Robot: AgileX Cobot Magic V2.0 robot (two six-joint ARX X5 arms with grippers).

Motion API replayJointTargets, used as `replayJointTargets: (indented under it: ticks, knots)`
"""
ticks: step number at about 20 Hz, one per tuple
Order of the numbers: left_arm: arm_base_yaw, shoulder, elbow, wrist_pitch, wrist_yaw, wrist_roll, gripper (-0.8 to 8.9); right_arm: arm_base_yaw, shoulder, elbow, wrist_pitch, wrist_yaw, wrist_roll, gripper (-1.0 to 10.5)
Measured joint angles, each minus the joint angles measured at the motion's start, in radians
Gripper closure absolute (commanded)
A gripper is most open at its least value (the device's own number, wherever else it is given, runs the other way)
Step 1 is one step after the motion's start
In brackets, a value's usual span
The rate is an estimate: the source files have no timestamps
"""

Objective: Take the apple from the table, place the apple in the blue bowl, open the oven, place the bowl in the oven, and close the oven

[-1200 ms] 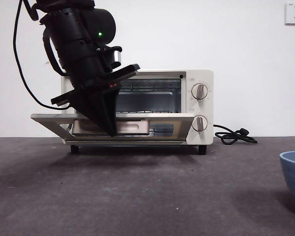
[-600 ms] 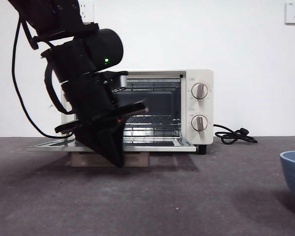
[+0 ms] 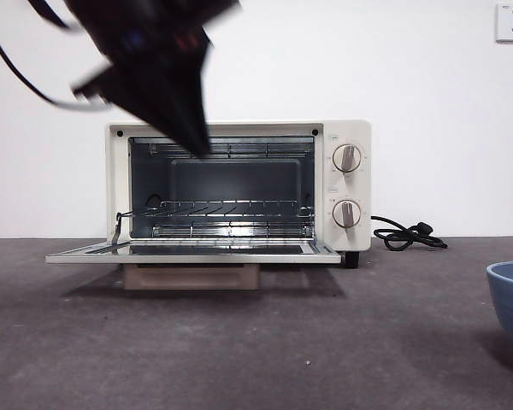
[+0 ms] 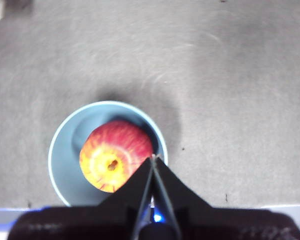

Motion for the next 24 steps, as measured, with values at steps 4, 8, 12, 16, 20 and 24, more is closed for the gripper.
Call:
replayJointTargets:
  ticks: [4,8,12,16,20,24]
  knots:
    - [-0.002,-0.195,0.0,-0.107,-0.021,0.025,8.2,-0.145,0.011,-0.097,0.035,-0.164,-0.066,9.4]
    - [-0.003,-0.371,0.0,-0.212,-0.019,0.032,8.2,-0.182,0.052,-0.203,0.055,-0.221,-0.081,8.1]
    - [-0.003,-0.486,0.0,-0.314,-0.019,0.032,8.2,-0.182,0.056,-0.203,0.072,-0.214,-0.076,7.5]
    - [-0.003,-0.547,0.0,-0.371,-0.019,0.031,8.2,-0.182,0.073,-0.203,0.072,-0.193,-0.061,7.6]
    - [-0.003,-0.566,0.0,-0.391,-0.019,0.031,8.2,-0.182,0.156,-0.203,0.075,-0.19,-0.055,7.6]
    - [-0.003,-0.568,0.0,-0.393,-0.019,0.031,8.2,-0.182,0.234,-0.203,0.083,-0.182,-0.05,7.8]
